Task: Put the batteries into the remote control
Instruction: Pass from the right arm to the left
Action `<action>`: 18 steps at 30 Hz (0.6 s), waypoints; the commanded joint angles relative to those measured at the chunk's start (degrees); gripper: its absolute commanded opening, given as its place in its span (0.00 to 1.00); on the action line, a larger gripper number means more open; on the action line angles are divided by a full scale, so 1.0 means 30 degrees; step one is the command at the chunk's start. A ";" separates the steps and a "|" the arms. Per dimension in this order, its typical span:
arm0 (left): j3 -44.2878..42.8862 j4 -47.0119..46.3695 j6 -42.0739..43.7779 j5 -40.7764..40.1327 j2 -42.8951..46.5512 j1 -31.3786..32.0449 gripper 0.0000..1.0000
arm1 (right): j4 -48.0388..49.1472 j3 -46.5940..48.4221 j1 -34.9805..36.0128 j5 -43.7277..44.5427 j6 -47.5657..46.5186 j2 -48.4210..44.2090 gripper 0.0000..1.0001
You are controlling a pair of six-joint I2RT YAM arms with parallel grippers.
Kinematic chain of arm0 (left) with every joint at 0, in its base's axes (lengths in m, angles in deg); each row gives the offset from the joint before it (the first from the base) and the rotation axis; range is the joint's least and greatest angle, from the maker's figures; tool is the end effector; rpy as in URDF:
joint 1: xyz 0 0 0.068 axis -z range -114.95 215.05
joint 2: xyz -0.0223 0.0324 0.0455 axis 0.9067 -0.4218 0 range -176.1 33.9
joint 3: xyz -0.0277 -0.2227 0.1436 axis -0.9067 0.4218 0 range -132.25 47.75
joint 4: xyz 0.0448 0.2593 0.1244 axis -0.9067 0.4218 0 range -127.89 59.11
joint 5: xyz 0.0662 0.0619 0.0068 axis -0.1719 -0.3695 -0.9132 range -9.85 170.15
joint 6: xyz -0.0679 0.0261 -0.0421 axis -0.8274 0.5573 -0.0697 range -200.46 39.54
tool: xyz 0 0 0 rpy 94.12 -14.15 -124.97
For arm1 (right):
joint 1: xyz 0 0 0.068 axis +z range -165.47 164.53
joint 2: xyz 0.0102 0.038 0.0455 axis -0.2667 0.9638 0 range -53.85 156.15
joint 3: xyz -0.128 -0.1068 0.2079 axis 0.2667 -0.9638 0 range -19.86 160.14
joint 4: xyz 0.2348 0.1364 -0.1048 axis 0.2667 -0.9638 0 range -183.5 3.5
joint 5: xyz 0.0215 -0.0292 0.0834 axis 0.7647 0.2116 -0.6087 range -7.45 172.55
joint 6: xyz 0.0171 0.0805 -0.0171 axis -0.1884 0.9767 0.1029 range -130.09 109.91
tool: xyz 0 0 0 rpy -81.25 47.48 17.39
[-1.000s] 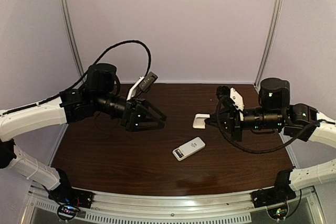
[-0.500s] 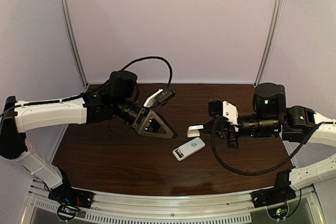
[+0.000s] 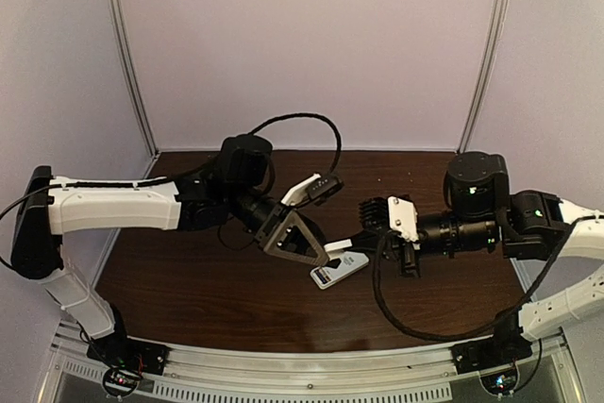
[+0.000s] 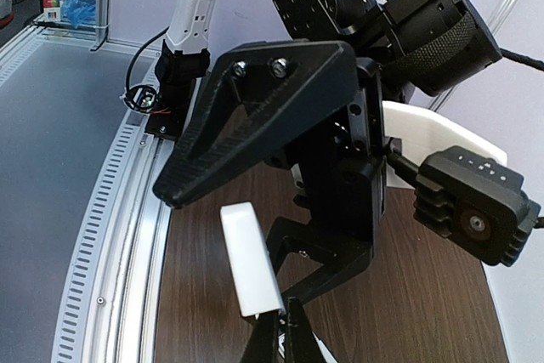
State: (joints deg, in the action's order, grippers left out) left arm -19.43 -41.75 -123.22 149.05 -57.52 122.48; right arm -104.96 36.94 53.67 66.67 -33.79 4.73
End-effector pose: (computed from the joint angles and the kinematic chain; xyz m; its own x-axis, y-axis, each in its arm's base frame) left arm 0.1559 -0.3718 0.2770 -0.6634 0.5844 -0.4674 0.4409 -0.1994 -0.8751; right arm 0.0879 0.2874 0.3344 0.2853 -0.3374 -0.8971 -0.9562 -0.0360 -0.2905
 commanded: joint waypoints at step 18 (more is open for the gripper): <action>-0.0135 -0.2855 -0.1855 0.1806 -0.0820 0.0127 0.63 | -0.1511 0.0794 0.1285 0.2044 -0.1686 0.0582 0.00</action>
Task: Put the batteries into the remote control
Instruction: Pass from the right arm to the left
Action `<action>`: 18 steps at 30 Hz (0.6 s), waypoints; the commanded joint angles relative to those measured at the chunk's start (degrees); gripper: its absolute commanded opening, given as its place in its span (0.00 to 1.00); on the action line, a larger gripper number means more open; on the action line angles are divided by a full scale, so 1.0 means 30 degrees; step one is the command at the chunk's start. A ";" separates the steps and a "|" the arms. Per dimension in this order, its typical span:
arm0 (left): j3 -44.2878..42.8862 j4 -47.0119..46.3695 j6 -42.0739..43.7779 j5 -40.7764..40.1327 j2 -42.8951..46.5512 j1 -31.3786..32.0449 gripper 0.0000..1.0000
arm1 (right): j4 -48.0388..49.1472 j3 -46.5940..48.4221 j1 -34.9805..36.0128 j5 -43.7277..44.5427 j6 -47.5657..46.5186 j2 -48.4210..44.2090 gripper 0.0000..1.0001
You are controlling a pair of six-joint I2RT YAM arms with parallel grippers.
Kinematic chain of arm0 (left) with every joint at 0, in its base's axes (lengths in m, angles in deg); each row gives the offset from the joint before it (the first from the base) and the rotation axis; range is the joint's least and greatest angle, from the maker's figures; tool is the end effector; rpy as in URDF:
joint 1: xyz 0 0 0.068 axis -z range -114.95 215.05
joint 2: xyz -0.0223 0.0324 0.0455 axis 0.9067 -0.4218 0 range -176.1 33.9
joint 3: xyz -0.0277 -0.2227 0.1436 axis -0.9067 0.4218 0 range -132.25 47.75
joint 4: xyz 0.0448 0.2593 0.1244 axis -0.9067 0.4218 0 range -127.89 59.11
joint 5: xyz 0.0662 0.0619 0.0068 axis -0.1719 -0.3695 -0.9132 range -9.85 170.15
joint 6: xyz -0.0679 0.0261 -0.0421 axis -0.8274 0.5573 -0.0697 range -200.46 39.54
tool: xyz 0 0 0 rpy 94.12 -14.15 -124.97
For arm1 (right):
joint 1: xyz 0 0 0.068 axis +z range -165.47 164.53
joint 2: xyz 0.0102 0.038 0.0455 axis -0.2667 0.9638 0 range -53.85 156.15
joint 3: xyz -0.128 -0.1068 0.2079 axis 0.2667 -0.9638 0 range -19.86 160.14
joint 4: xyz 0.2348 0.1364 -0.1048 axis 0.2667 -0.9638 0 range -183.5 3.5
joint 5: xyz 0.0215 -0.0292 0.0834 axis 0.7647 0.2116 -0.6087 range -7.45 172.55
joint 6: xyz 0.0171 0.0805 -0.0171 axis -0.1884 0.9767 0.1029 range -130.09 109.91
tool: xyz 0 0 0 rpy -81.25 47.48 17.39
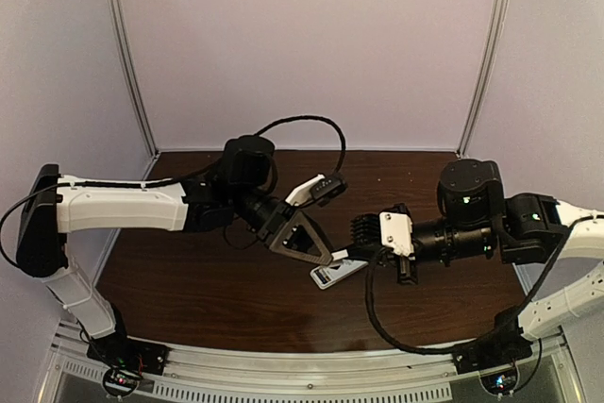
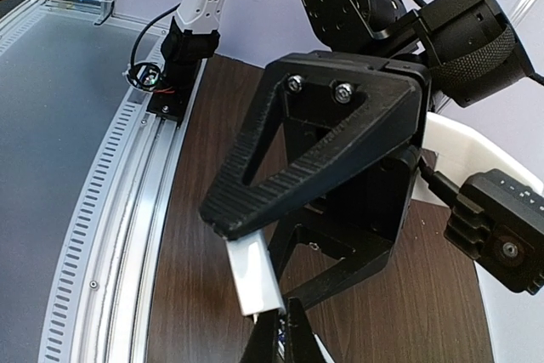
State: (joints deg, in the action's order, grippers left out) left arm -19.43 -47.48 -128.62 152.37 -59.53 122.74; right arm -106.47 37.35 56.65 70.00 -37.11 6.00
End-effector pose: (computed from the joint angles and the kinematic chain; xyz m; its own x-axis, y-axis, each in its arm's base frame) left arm 0.1556 -0.3775 0.2743 -0.6578 0.6146 -0.4354 0.3830 -0.2247 -0.8960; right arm 0.0781 0.2945 0.3272 0.3449 -0.3755 -0.8603 -0.9360 -0.0694 -0.3450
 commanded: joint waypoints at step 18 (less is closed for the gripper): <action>-0.0367 0.0349 0.0200 0.1459 -0.0573 0.0057 0.70 | -0.1977 0.0969 0.1001 0.2080 -0.1304 0.0614 0.00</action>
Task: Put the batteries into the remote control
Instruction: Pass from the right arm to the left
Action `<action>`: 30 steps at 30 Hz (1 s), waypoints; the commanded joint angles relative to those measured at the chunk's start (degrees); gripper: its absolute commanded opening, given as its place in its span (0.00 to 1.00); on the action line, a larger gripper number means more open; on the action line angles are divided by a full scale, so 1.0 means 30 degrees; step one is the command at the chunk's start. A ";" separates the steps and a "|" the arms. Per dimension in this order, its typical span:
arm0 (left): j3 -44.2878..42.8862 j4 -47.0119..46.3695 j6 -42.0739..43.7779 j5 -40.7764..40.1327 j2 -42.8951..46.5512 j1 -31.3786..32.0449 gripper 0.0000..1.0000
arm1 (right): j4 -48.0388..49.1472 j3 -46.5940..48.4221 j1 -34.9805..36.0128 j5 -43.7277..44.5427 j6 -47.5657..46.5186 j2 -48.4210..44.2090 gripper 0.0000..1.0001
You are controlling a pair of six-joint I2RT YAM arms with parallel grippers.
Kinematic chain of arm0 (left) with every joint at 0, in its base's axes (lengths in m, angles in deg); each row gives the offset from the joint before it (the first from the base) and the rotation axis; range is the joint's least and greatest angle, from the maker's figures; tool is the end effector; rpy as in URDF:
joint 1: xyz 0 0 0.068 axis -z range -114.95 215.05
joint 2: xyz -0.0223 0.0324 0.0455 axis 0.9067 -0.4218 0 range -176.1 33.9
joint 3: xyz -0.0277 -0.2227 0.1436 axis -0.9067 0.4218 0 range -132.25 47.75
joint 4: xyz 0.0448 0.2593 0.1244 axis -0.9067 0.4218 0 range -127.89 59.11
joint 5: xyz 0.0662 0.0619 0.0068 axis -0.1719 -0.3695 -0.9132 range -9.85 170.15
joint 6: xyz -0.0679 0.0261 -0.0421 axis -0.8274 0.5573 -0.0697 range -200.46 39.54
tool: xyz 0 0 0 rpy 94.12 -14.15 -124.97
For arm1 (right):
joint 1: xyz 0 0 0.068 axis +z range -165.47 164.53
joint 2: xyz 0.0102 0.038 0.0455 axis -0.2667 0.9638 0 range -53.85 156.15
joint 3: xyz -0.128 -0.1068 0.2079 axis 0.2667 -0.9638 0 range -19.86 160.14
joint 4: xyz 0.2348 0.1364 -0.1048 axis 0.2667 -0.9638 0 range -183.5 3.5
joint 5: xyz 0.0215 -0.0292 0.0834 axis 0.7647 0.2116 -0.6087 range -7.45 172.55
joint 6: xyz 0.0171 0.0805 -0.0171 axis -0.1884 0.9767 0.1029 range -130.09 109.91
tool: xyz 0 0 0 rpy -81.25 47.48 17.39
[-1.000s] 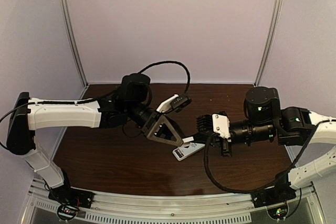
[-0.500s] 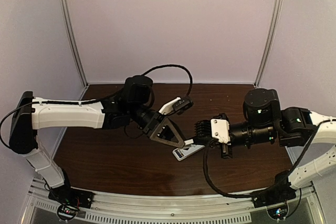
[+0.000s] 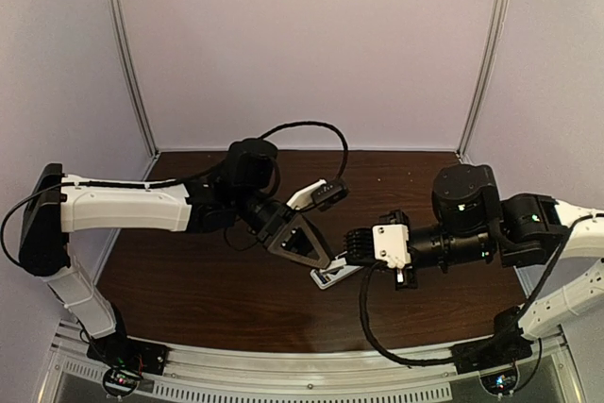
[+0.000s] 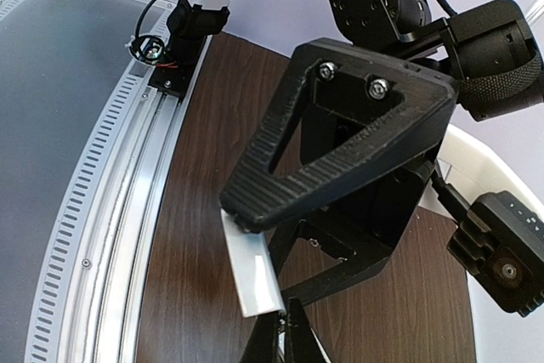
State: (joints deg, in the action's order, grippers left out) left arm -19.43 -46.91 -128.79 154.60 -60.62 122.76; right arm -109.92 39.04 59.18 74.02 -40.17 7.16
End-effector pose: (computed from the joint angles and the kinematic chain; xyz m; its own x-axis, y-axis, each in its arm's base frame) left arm 0.1549 -0.3781 0.2669 -0.6459 0.6473 -0.4046 0.3499 -0.2201 -0.9106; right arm 0.0704 0.2981 0.3251 0.3971 -0.4263 -0.8128 -0.9130 -0.0935 -0.3970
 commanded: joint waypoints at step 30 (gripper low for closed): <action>-0.1057 0.3264 0.2290 0.0831 -0.0559 0.0005 0.51 | -0.0988 0.0646 0.0474 0.1873 -0.0299 0.0830 0.05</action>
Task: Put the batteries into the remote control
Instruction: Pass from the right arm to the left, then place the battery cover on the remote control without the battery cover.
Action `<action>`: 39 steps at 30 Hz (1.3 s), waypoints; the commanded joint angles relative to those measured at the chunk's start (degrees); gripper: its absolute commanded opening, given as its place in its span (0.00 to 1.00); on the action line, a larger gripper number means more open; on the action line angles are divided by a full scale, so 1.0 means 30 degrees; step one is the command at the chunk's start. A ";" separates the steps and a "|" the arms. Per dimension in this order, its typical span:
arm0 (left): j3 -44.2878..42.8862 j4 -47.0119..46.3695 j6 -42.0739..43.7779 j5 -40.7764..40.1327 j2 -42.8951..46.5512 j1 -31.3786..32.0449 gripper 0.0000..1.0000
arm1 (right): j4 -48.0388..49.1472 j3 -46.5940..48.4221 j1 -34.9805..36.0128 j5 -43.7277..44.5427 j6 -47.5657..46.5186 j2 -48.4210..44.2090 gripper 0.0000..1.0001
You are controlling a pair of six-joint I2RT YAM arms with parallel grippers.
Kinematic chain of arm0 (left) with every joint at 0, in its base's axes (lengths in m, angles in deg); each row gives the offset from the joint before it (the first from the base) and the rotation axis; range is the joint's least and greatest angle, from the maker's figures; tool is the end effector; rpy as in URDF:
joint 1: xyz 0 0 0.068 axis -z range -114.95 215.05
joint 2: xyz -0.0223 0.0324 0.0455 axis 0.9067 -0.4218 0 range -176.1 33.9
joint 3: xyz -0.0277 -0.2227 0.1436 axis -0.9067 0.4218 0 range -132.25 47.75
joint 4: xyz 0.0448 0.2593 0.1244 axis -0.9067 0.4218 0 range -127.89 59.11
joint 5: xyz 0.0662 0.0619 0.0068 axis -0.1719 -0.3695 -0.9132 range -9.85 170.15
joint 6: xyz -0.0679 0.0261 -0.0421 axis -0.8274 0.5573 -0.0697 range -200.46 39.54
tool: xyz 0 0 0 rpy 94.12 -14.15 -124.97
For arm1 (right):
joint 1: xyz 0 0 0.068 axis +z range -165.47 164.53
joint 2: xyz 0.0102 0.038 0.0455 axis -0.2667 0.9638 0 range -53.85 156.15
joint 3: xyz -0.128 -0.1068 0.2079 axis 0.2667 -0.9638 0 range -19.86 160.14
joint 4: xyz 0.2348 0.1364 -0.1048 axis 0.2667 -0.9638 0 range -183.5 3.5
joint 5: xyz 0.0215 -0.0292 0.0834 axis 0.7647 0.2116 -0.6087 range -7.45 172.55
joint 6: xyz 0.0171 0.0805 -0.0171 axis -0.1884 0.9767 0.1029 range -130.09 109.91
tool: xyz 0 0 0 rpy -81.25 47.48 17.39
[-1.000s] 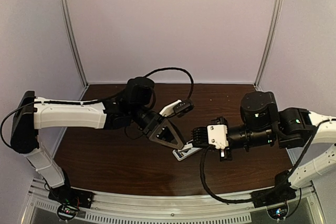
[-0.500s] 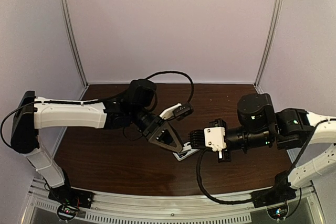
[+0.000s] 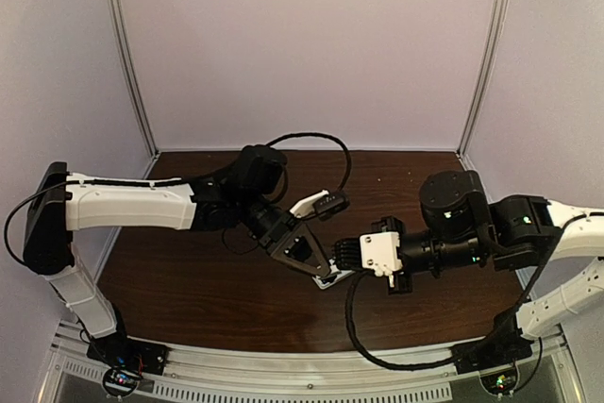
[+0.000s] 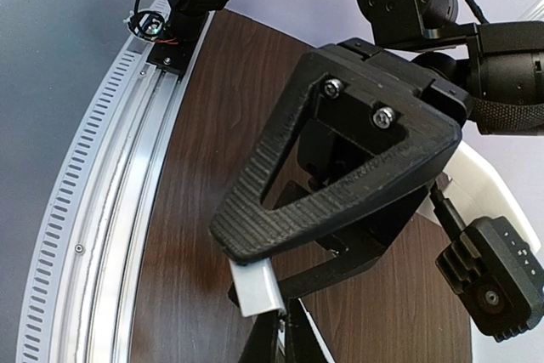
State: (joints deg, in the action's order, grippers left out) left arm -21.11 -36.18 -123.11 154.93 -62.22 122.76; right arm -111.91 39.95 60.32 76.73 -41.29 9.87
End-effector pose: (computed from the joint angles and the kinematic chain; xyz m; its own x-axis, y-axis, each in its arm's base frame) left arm 0.1547 -0.3781 0.2509 -0.6463 0.6897 -0.3265 0.3194 -0.1441 -0.9366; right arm 0.0698 0.3065 0.3132 0.4081 -0.4882 -0.7714 -0.9057 -0.1104 -0.4092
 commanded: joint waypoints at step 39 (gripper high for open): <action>0.5427 0.1274 1.2842 -2.3034 0.4657 -0.0822 0.46 | 0.3989 -0.4340 -1.5083 -0.6726 1.6938 0.4757 0.70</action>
State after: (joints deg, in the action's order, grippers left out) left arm -3.83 -31.33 -92.69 95.00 -45.43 116.34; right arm -101.11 28.48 18.86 60.99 6.30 21.43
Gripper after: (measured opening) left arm 0.575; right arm 0.712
